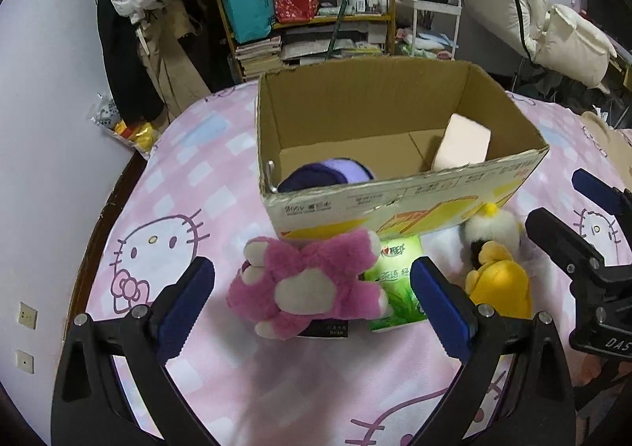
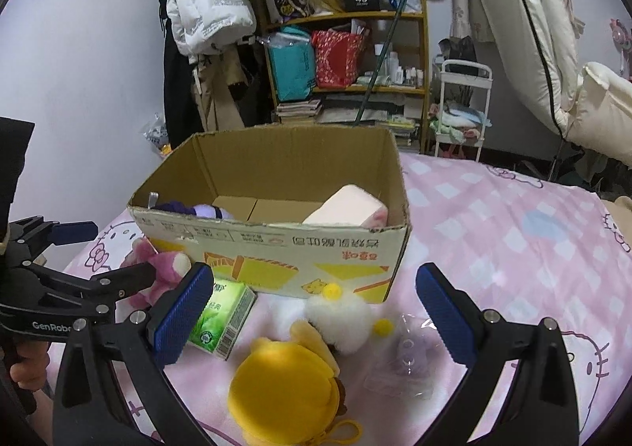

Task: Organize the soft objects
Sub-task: 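Move both open tools back toward the pink bear and yellow duck, then close the left tool on the pink bear while the right tool grasps the yellow duck, then lift the bear with the left tool while the right tool carries the duck toward the box, then open the left tool over the box while the right tool releases the duck inside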

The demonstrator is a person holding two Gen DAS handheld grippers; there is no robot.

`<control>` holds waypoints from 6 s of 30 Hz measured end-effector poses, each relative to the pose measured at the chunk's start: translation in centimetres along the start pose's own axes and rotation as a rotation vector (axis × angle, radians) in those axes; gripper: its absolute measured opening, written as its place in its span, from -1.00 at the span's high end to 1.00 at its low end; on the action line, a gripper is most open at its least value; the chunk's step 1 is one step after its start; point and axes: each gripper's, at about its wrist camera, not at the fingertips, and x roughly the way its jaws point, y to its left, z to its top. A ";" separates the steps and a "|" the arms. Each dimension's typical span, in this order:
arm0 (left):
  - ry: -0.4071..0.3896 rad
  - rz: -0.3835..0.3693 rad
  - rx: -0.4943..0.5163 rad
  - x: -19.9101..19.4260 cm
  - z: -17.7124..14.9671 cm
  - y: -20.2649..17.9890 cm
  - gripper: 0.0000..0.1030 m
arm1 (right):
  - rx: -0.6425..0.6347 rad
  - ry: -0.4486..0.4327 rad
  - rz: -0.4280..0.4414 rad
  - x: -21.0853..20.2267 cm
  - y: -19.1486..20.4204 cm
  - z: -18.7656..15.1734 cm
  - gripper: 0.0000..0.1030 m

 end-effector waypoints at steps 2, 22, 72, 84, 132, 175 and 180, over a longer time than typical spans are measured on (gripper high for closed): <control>0.017 -0.007 -0.010 0.5 0.0 0.3 -0.91 | -0.002 0.018 0.002 0.4 0.0 -0.1 -1.00; 0.139 -0.079 -0.062 5.6 -0.1 1.2 -0.91 | 0.009 0.224 -0.010 5.2 -0.5 -1.7 -1.00; -0.072 0.028 -0.257 -5.4 -4.3 4.0 0.08 | -0.041 0.380 0.021 2.9 2.0 -4.3 0.05; -0.192 0.057 -0.254 -8.3 -5.0 3.2 0.08 | 0.020 0.319 0.014 1.8 0.4 -3.5 0.39; -0.559 0.038 -0.059 -12.3 0.7 -0.9 0.07 | -0.030 -0.313 0.019 -6.2 -1.3 7.1 0.38; -0.410 -0.023 -0.088 -2.3 4.4 -1.1 -0.76 | -0.004 -0.099 0.152 3.4 -3.5 6.5 -0.28; -0.420 -0.018 -0.066 -3.0 4.2 -1.6 -0.79 | -0.008 -0.118 0.148 2.8 -3.3 6.6 -0.52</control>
